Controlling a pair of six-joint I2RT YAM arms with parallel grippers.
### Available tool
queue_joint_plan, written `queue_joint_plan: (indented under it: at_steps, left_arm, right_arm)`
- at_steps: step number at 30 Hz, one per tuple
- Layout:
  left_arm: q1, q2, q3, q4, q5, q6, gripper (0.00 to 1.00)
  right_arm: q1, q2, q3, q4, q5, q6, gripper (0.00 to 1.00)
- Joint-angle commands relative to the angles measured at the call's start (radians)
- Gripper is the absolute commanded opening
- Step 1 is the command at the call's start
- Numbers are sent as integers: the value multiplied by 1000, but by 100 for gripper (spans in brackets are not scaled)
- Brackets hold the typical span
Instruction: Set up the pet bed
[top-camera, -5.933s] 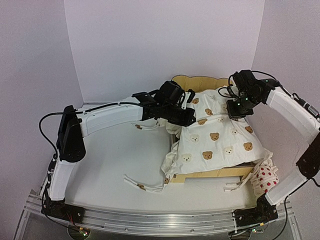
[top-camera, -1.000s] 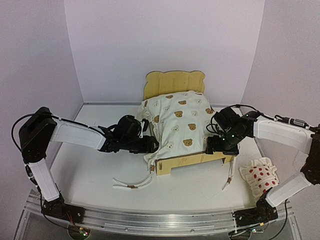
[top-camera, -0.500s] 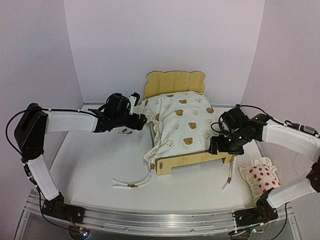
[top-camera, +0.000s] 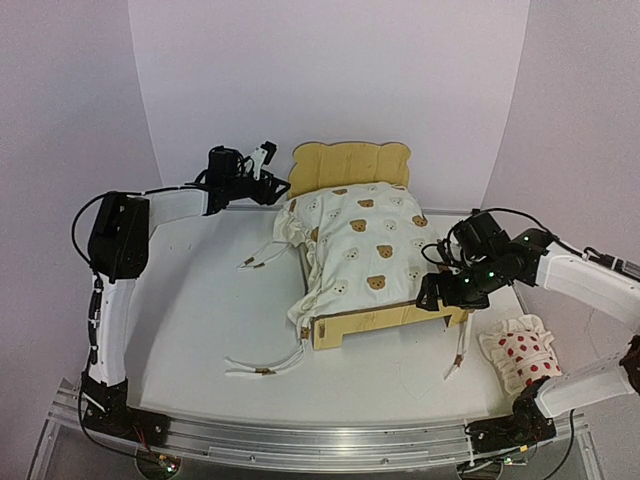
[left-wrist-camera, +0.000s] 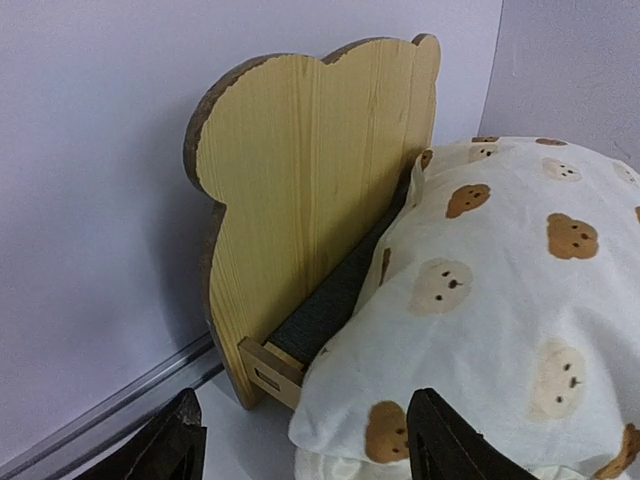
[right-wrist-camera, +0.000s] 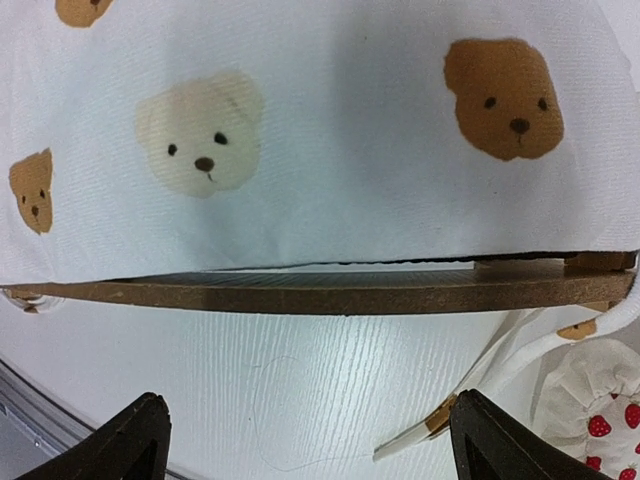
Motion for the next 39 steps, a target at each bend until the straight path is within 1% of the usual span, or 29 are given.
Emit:
queue_joint_plan:
  at_steps: [1,6,8,12,16,20,23,26,27,29,30,34,37,39]
  left_arm:
    - [42,140,175,7,211,29,68]
    - [82,290,341,71,347,-20,66]
    - [88,345,401,95,368,-47,66]
    - [88,413,419,230,338,-99,66]
    - [89,505,499,298,305,-161,66]
    - [87,552,451,523,289,-281,66]
    - [84,614,529,538,269,-334,65]
    - [76,645,480,731,278,-362,66]
    - [70,658,492,737,273,-360,67]
    - [54,698,591,664,266,-322,68]
    - [44,716,617,649,258,-307,68]
    - [13,730,637,656,227,-239,71]
    - [0,733,652,654,235,-225,65]
    - [-4,721,642,666,248,-228,50]
  right_arm:
    - [-1,-2,-14,-4,-73,-29,98]
    - [-1,7,-25,-3,-101,-35,98]
    - [0,9,-27,-3,-109,-29,98]
    - [0,20,-33,2,-116,-16,98]
    - [4,31,-40,9,-109,-5,98]
    - [10,40,-42,25,-102,-1,98]
    - [11,50,-42,32,-102,-3,98]
    - [14,58,-43,38,-105,-2,98]
    - [15,60,-43,39,-106,-3,98]
    - [16,60,-44,42,-107,-4,98]
    - [16,58,-45,42,-107,-5,98]
    - [18,53,-48,46,-105,-3,98]
    - [20,53,-49,53,-109,1,98]
    - [21,54,-48,59,-114,3,98]
